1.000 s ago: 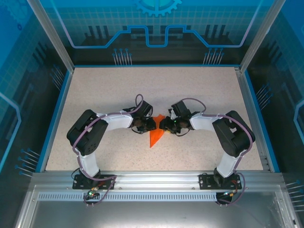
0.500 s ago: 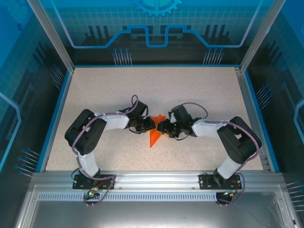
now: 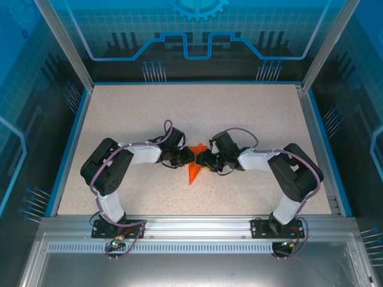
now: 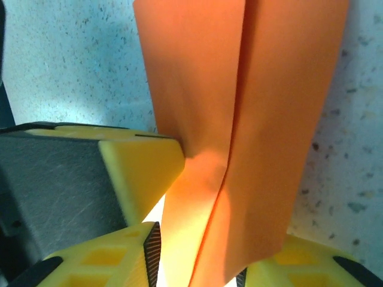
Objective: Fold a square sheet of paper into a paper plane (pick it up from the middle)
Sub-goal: Turn over the paper at the center of the table.
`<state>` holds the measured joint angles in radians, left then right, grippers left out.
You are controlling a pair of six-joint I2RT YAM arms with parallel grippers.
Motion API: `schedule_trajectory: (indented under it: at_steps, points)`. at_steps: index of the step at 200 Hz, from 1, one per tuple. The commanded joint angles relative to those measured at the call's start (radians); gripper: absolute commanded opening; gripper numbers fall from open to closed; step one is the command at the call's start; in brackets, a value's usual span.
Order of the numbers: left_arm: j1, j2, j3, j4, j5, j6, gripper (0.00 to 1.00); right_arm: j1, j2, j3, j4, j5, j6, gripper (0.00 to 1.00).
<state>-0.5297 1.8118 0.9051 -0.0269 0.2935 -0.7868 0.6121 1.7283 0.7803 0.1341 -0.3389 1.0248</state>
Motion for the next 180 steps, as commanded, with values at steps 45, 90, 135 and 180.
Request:
schedule_trajectory:
  at_steps: [45,90,135,180]
  points:
    - [0.018,-0.017,-0.043,-0.017,-0.035,-0.023,0.18,-0.029,0.066,0.055,0.029,0.009,-0.075,0.29]
    - [0.019,-0.049,-0.048,-0.013,-0.023,-0.027,0.17,-0.040,0.104,0.060,0.081,-0.026,-0.088,0.28]
    - [0.025,-0.070,-0.076,0.027,0.003,-0.040,0.17,-0.042,0.157,0.093,0.102,-0.081,-0.112,0.24]
    - [0.026,-0.090,-0.090,0.057,0.021,-0.049,0.17,-0.042,0.171,0.137,0.087,-0.103,-0.152,0.22]
